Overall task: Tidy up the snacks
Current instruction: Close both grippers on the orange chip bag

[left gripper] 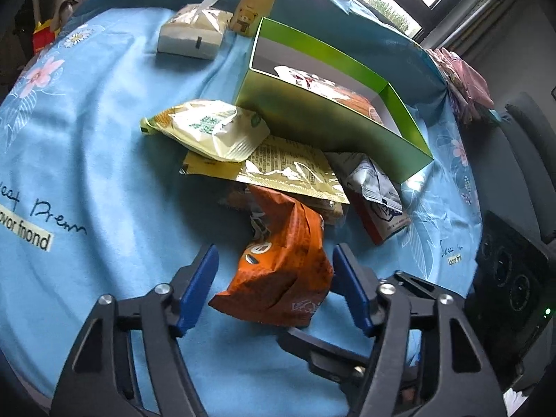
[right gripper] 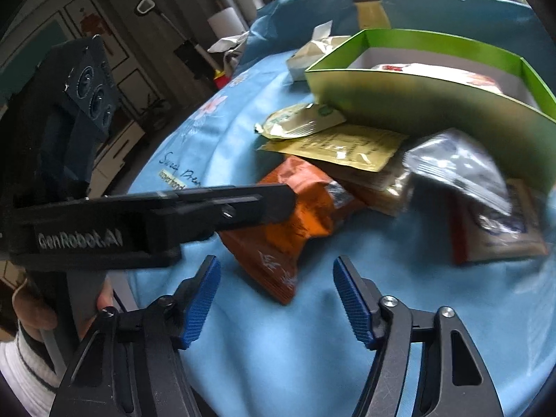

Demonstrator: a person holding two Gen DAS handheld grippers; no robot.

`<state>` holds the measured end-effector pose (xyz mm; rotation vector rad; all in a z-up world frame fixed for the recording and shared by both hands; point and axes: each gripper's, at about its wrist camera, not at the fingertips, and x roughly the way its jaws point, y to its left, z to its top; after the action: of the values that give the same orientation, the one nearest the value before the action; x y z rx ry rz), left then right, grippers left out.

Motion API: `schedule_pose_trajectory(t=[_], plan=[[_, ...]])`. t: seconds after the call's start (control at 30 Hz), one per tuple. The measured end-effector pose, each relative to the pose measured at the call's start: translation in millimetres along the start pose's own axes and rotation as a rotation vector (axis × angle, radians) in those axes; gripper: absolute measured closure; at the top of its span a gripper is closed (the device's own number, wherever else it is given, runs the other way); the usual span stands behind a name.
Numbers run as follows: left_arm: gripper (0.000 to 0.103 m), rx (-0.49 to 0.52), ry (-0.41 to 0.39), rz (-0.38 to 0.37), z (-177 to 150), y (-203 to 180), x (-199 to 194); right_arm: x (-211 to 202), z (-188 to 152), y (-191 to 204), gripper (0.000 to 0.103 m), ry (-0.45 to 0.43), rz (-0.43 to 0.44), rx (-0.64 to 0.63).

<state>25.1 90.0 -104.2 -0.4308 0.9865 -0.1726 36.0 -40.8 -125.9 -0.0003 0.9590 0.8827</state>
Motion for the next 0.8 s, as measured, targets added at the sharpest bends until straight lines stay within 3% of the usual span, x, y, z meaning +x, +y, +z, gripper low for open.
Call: schedule_pose_trajectory(t=[0.03, 0.17, 0.27, 0.8], plan=[[0.052, -0.003, 0.008, -0.017, 0, 1, 1, 3, 1, 0, 0.044, 0.005, 0.005, 0.006], [0.052, 0.002, 0.007, -0.027, 1, 0, 2, 8, 3, 1, 0.062, 0.008, 0.034, 0.005], [0.053, -0.012, 0.008, -0.041, 1, 2, 1, 8, 4, 1, 0.066, 0.002, 0.033, -0.001], [0.054, 0.054, -0.052, -0.069, -8, -33, -32, -33, -1, 11, 0.068, -0.075, 0.032, -0.058]])
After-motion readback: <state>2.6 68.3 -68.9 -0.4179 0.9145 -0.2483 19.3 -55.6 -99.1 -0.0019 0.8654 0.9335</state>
